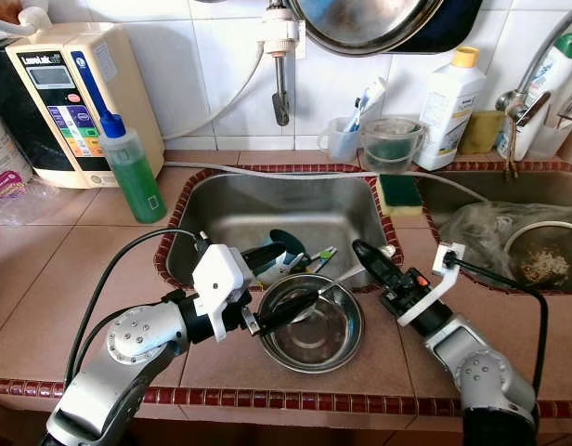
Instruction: Kitchen organization
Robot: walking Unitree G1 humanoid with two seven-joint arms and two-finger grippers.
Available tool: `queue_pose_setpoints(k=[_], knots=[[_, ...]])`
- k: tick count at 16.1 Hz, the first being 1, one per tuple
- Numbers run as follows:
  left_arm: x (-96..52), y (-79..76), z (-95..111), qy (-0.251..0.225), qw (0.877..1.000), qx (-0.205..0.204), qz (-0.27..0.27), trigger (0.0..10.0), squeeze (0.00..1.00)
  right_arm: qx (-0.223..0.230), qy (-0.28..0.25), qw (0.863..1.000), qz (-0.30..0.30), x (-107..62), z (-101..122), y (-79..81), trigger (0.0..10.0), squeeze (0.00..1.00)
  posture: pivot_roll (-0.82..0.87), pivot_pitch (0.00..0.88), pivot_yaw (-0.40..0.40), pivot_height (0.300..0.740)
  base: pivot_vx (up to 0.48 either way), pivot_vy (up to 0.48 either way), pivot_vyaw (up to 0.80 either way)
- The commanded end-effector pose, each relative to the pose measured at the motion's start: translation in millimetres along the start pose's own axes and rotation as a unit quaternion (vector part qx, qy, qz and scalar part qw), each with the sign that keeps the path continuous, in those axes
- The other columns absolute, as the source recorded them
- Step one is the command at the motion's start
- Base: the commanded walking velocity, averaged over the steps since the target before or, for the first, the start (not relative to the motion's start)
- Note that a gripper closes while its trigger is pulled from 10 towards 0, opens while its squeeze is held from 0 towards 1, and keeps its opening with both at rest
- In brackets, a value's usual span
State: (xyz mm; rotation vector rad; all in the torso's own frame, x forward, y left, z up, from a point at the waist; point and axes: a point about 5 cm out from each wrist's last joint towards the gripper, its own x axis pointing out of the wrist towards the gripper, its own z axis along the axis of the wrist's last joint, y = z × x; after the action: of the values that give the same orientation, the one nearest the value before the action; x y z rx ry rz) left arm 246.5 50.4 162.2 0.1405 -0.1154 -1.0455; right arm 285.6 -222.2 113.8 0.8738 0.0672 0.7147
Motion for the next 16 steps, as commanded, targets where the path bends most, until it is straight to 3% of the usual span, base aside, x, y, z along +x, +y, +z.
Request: queue_pose_setpoints(k=[1, 12, 16], knots=[[0.8, 0.8, 3, -0.004, 1.0, 0.008, -0.002, 10.0, 0.0, 0.0, -0.016, 1.0, 0.007, 1.4, 8, 3.9, 0.0, 0.0, -0.17, 0.0, 0.069, 0.74, 0.0, 0.0, 0.0], [3.0, 7.8, 3, -0.006, 1.0, 0.016, 0.004, 10.0, 0.0, 0.017, -0.082, 0.996, 0.025, 5.2, 36, 9.2, 0.0, 0.0, -0.18, 0.0, 0.064, 0.74, 0.0, 0.0, 0.0], [2.8, 10.3, 3, -0.006, 1.0, 0.016, 0.01, 10.0, 0.0, 0.001, -0.133, 0.991, 0.029, 8.2, 60, 11.9, 0.0, 0.0, -0.18, 0.0, 0.062, 0.74, 0.0, 0.0, 0.0]])
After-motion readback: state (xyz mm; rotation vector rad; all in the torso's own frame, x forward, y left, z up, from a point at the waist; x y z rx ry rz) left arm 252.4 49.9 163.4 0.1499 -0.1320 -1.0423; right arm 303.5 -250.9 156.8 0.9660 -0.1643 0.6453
